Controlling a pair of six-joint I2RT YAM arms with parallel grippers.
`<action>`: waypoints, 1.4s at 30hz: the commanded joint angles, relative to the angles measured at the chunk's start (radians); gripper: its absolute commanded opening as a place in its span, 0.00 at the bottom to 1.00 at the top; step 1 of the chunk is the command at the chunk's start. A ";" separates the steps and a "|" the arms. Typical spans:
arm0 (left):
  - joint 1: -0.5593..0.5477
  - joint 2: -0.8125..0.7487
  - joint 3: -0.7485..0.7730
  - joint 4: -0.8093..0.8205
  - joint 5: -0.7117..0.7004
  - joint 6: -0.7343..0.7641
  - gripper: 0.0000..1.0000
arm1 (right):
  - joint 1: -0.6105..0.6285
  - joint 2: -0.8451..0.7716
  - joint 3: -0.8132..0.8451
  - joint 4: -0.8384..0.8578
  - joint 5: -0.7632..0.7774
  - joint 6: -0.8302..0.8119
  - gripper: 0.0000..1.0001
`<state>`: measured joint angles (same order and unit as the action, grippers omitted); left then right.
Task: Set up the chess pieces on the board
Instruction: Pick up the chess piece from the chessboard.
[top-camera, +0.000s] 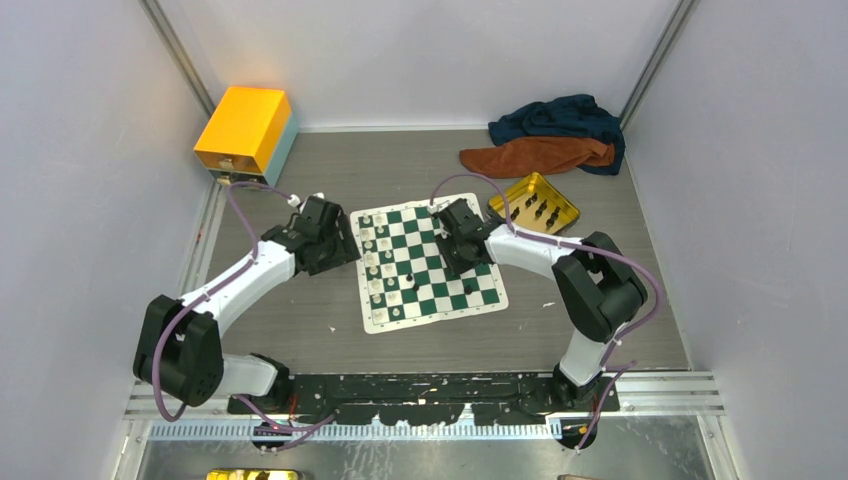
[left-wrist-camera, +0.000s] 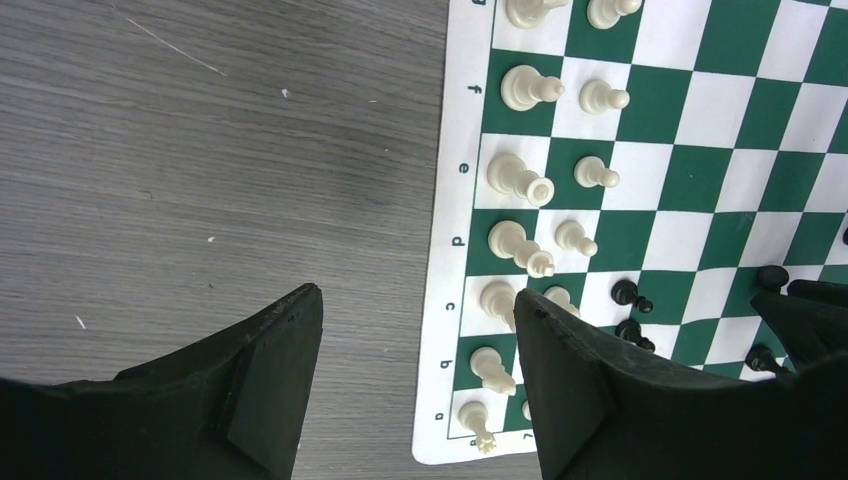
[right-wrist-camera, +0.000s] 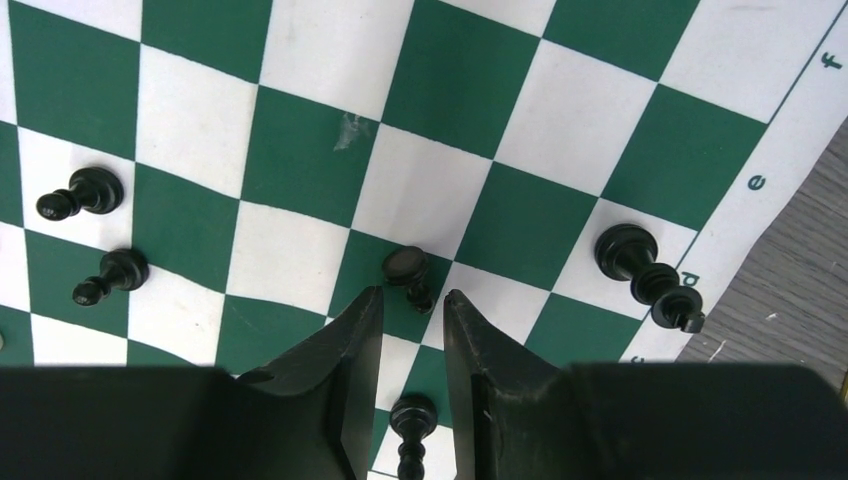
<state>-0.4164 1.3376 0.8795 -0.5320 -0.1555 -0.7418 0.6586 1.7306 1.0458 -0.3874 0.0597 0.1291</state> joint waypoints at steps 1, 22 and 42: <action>0.004 0.001 0.041 0.017 0.002 0.024 0.71 | -0.009 0.004 0.033 0.032 -0.013 -0.015 0.34; 0.004 0.004 0.059 0.003 -0.006 0.033 0.71 | -0.027 0.036 0.035 0.043 -0.078 -0.019 0.12; 0.004 0.115 0.196 0.000 0.267 -0.055 0.69 | -0.026 -0.141 0.115 -0.033 -0.236 0.009 0.01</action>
<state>-0.4164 1.4010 1.0225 -0.5507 -0.0452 -0.7536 0.6331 1.6772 1.1007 -0.4206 -0.0902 0.1268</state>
